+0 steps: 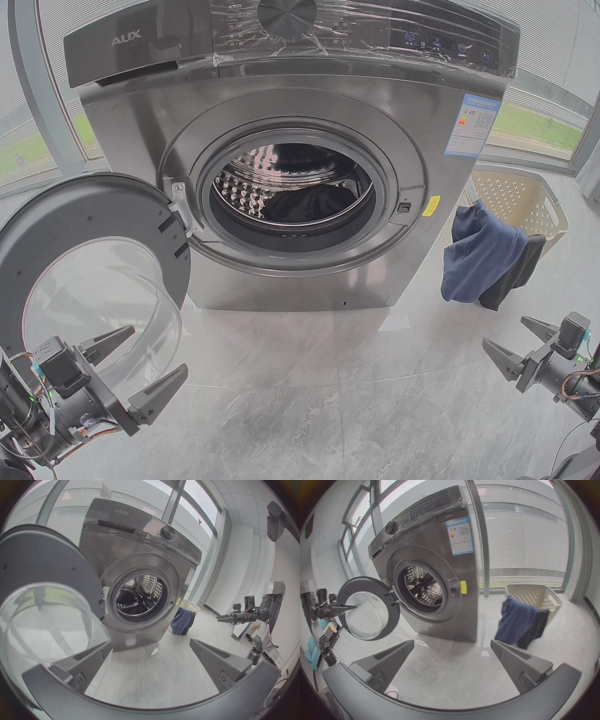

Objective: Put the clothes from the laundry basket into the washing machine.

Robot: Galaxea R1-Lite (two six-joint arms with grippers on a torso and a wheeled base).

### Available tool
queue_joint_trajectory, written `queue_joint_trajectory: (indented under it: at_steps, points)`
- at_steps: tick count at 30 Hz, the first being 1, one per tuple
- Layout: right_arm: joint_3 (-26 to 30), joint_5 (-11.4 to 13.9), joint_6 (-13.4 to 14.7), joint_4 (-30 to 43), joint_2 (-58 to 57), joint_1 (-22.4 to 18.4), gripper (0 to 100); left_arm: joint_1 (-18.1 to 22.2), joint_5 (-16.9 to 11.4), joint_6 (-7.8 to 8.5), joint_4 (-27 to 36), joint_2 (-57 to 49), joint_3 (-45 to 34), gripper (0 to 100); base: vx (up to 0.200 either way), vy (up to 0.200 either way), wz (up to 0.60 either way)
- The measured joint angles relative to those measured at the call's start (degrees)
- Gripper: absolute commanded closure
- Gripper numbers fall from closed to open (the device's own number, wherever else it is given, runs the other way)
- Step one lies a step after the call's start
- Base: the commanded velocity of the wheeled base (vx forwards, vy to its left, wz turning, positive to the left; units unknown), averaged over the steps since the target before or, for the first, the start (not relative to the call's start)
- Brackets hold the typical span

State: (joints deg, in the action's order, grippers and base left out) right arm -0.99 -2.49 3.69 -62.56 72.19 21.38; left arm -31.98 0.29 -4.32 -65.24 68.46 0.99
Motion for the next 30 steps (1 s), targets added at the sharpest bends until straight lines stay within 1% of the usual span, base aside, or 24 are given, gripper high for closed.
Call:
queue_joint_trajectory:
  at_steps: [7, 13, 15, 17, 20, 22, 24, 25, 26, 27, 29, 30]
  points:
    - [0.02, -2.73, -0.63, 18.22, -16.76, -1.38, 0, 2.35, 0.57, 0.05, 15.71, -13.26, 0.00, 0, 0.000, 0.000, 0.00]
    - [0.02, -3.91, -1.56, 32.82, -33.30, -4.79, 0, 6.01, 0.61, 0.24, 30.32, -27.43, 0.00, 0, 0.000, 0.000, 0.00]
    - [0.00, -4.32, -1.67, 37.13, -38.52, -6.06, 0, 7.75, 0.60, 0.40, 36.07, -32.52, 0.02, 0, 0.000, 0.000, 0.00]
    - [0.00, -5.03, -1.67, 42.01, -43.78, -7.41, 0, 9.85, 0.83, 0.52, 43.28, -38.23, 0.02, 0, 0.000, 0.000, 0.00]
    - [-0.02, -7.33, -1.35, 49.37, -50.33, -9.26, 0, 12.98, 2.00, 0.66, 52.63, -45.92, 0.00, 0, 0.000, 0.000, 0.00]
    - [-0.02, -9.55, -1.32, 52.86, -54.36, -10.64, 0, 15.84, 2.93, 0.90, 57.31, -50.99, 0.00, 0, 0.000, 0.000, 0.00]
    - [-0.02, -10.73, -1.62, 54.60, -57.32, -12.15, 0, 19.36, 3.36, 1.21, 59.72, -54.82, 0.00, 0, 0.000, 0.000, 0.00]
    - [-0.02, -10.89, -1.87, 55.24, -58.55, -12.95, 0, 21.15, 3.27, 1.48, 60.32, -56.31, 0.00, 0, 0.000, 0.000, 0.00]
    - [-0.02, -10.51, -2.22, 55.70, -60.04, -13.95, 0, 23.80, 2.90, 1.89, 61.11, -58.23, 0.00, 0, 0.000, 0.000, 0.00]
    - [-0.02, -9.94, -2.47, 56.00, -61.06, -14.60, 0, 25.11, 2.61, 2.13, 61.55, -59.15, 0.00, 0, 0.000, 0.000, 0.00]
    - [-0.02, -7.01, -2.99, 56.52, -63.05, -15.93, 0, 27.97, 1.84, 2.73, 62.60, -61.20, 0.00, 0, 0.000, 0.000, 0.00]
    - [-0.02, -4.79, -3.18, 56.87, -64.04, -16.65, 0, 29.06, 1.54, 2.99, 63.09, -62.14, 0.00, 0, 0.000, 0.000, 0.00]
